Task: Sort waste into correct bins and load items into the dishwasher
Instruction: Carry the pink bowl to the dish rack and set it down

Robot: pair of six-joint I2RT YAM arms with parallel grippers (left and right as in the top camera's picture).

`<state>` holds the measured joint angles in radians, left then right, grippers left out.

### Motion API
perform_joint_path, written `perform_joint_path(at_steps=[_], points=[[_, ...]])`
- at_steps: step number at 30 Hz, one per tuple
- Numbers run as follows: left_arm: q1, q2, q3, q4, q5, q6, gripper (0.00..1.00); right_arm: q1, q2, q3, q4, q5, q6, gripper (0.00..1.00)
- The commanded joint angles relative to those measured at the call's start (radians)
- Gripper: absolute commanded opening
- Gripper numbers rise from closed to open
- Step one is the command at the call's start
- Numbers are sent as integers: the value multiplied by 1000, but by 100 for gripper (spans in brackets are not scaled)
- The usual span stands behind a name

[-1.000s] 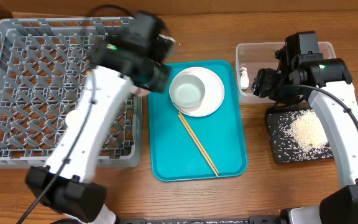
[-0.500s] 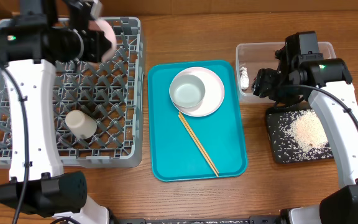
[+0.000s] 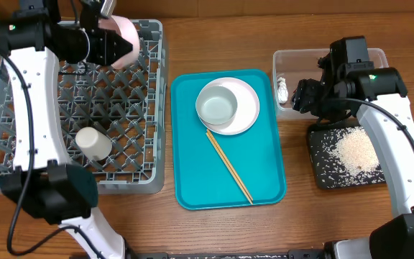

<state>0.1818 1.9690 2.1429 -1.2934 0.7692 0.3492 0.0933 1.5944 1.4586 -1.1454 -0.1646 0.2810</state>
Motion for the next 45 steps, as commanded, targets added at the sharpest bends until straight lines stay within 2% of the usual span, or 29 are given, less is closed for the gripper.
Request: perform_joint_path(at_steps=[1,6,20,30,42,44,45], points=[[68,39,11,-42,246,201,4,1,-22,29,2,7,1,68],[130,102,11,-89,345,283,4,1,-22,29,2,7,1,68],[189,302,11,-85,422,311,4,1,-22,29,-6,8,0,68],[234,388,11,-63,418,313,4,1,-22,29,-10,7,1,68],[258,395,11,-61,435,328,4,1,-22,29,-14,8,1,68],[258,396,11,-63,401,323,4,1,-22,29,-14,7,1,68],[258,396,10,-69,308,298,4,1,-22,29,-14,7,1,68]])
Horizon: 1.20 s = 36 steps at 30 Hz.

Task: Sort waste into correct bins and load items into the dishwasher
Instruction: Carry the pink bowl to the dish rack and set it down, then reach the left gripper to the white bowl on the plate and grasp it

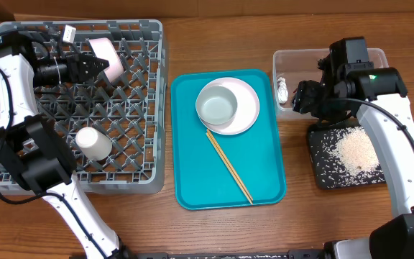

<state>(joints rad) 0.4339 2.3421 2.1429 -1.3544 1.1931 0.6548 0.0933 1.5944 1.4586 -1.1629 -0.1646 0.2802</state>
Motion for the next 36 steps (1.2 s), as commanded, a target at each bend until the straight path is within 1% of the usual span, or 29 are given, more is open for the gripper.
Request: perform_joint_path(at_steps=[1,2,3,5,6,8,9,13,15,17,21,24,27,29,30,35,36], points=[[6,23,11,-10,-166,-29,4,1,-22,29,3,7,2,68],[6,23,11,-10,-241,-56,4,1,-22,29,3,7,2,68],[6,23,11,-10,-285,-74,4,1,-22,29,3,7,2,68],[6,23,11,-10,-428,-145,5,1,-22,29,3,7,2,68],[6,23,10,-11,-466,-164,11,1,-22,29,4,7,2,68],[6,23,11,-20,-515,-200,42,1,-22,29,4,7,2,68],[6,22,11,-28,-517,-207,54,1,-22,29,4,7,2,68],[6,18,13,-49,-532,-235,76,1,-22,29,3,7,2,68],[6,11,21,-53,-550,-267,78,1,-22,29,1,8,1,68],[6,0,32,-66,-546,-267,78,1,-22,29,0,8,1,68],[3,-51,56,-90,-547,-271,84,1,-22,29,1,8,1,69],[-2,-126,60,-89,-562,-285,87,1,-22,29,1,8,1,68],[-30,-241,59,-89,-652,-338,90,1,-22,29,1,10,2,69],[-59,-292,59,-84,-697,-359,98,1,-22,29,-2,27,2,68],[-78,-317,59,-80,-716,-374,100,1,-22,29,-5,38,3,69],[-214,-393,59,-77,-813,-430,100,1,-22,29,-23,102,6,69],[-245,-398,59,-77,-830,-444,100,1,-22,29,-25,106,6,72]])
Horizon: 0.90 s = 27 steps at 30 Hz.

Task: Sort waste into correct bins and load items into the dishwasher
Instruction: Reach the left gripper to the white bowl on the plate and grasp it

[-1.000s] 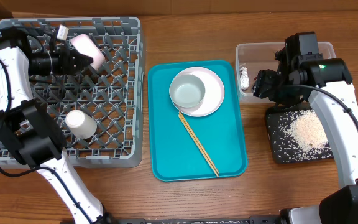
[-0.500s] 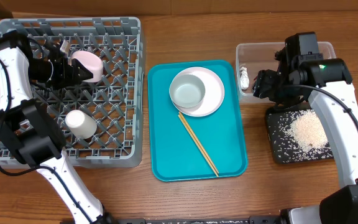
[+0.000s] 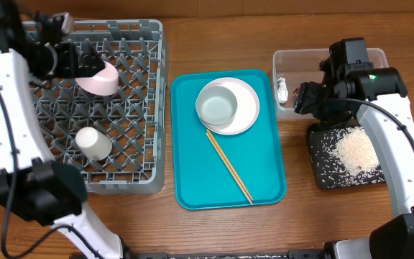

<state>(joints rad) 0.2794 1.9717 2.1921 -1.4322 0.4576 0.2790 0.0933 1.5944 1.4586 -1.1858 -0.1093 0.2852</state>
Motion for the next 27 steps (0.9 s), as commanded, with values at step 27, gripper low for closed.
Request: perform_joint_path(at_steps=[27], points=[[-778,318,2,123,-259,-93,95,1,-22,29,-47,266,157,100]])
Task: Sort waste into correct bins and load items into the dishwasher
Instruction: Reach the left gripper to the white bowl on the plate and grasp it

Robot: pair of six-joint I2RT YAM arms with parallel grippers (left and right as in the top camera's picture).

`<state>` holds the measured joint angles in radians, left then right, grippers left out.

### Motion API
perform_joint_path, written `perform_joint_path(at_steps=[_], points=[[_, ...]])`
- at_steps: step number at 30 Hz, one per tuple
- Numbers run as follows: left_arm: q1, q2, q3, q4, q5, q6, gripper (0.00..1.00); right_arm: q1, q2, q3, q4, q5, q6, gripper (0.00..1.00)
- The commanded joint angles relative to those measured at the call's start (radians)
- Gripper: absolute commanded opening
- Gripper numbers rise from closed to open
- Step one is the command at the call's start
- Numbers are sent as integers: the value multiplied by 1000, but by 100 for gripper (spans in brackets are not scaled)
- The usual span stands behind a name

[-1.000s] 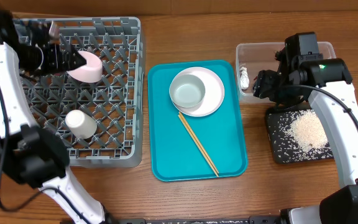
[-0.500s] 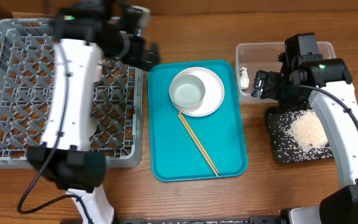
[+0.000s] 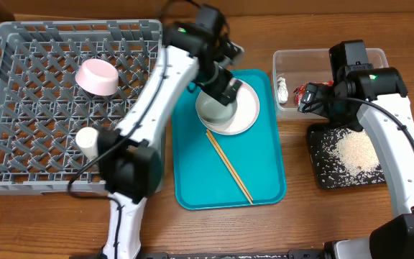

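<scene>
My left gripper (image 3: pixel 225 90) hangs over the pale bowl (image 3: pixel 214 109), which sits on a white plate (image 3: pixel 249 108) on the teal tray (image 3: pixel 192 180); it looks open and holds nothing. Two chopsticks (image 3: pixel 230 167) lie diagonally on the tray. A pink bowl (image 3: pixel 97 77) rests upside down in the grey dish rack (image 3: pixel 20 108), free of any gripper. A white cup (image 3: pixel 86 138) lies lower in the rack, partly behind the left arm. My right gripper (image 3: pixel 305 98) hovers at the clear bin (image 3: pixel 293 59), fingers apart and empty.
Crumpled white waste (image 3: pixel 282 90) lies in the clear bin. A black tray (image 3: pixel 329 169) with a heap of rice (image 3: pixel 356 150) sits in front of the bin at the right. The left arm stretches across the rack's right edge.
My left gripper let go of the pink bowl, which now rests in the rack, and has moved right from the rack to over the pale bowl on the tray. The right arm barely shifted.
My left gripper held the pink bowl at the rack's back right, then further left over the back, then lower toward the rack's middle left. Now the bowl lies there and the gripper is over the tray. The right arm stayed by the clear bin throughout.
</scene>
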<state>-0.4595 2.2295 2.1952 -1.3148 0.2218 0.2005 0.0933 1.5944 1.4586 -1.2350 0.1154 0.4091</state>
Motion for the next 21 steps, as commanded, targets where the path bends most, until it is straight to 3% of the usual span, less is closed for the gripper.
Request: perform_joint_path(at_steps=[1,8,10,13,16,21], points=[[-47,74,-1,7,-23,-14,93,1,-22,29,2,41,33,100],[-98,171,-1,8,-29,-14,72,1,-22,29,-5,42,32,100],[-104,188,-1,8,-50,-14,56,1,-22,29,-5,42,32,100],[-105,216,-1,6,-54,-14,48,1,-22,29,-5,42,32,100],[-105,224,-1,3,-66,-15,30,1,-22,29,-6,42,32,100],[-105,224,-1,3,-132,-24,16,1,-22,29,-10,42,32,100]])
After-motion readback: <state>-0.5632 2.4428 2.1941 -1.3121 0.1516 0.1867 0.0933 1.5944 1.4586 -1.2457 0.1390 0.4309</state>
